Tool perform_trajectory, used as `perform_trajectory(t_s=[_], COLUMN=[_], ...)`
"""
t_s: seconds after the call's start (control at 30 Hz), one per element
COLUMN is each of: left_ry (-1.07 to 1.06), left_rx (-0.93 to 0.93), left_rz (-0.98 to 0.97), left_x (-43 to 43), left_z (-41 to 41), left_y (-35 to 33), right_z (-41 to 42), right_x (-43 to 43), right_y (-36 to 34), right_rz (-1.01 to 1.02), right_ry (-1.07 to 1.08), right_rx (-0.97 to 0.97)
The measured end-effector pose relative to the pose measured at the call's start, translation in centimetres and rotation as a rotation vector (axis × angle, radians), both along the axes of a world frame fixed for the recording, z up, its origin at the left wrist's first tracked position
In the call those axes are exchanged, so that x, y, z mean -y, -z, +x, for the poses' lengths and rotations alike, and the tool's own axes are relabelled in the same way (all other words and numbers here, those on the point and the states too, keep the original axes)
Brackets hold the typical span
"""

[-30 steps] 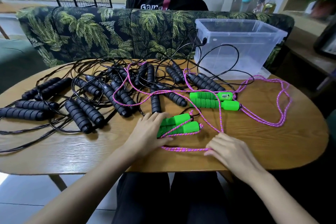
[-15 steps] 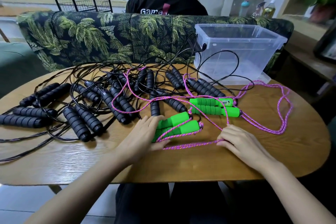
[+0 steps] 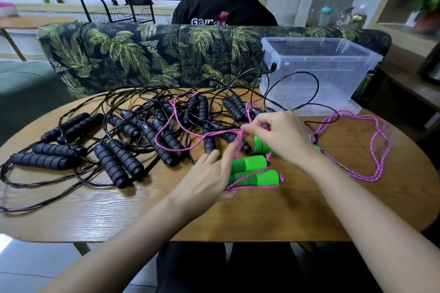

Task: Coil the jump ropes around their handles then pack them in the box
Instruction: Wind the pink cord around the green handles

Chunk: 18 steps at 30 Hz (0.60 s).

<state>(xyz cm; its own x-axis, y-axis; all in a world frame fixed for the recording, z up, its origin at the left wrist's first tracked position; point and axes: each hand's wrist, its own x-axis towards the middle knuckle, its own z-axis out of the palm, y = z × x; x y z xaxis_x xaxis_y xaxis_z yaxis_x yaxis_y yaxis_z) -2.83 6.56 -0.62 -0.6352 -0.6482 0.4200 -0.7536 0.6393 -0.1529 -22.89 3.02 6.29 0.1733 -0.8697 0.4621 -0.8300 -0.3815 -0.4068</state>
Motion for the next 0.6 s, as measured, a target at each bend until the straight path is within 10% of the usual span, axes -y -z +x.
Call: perform_trajectory(t_s=[0.33,0.6], left_ry=[-0.292,-0.282], left_rx=[-0.204,-0.459], left_rz=[-0.054,0.390], left_x=[2.2,1.2], left_z=[1.0,0.3], left_y=[-0.4,-2.7], right_z=[-1.5,0.5], right_x=[-8.8,-9.4], right_y=[3.5,8.4], right_rz=[-0.119,-0.130], right_ry=[0.023,0.019], right_rx=[-0.054,-0.020])
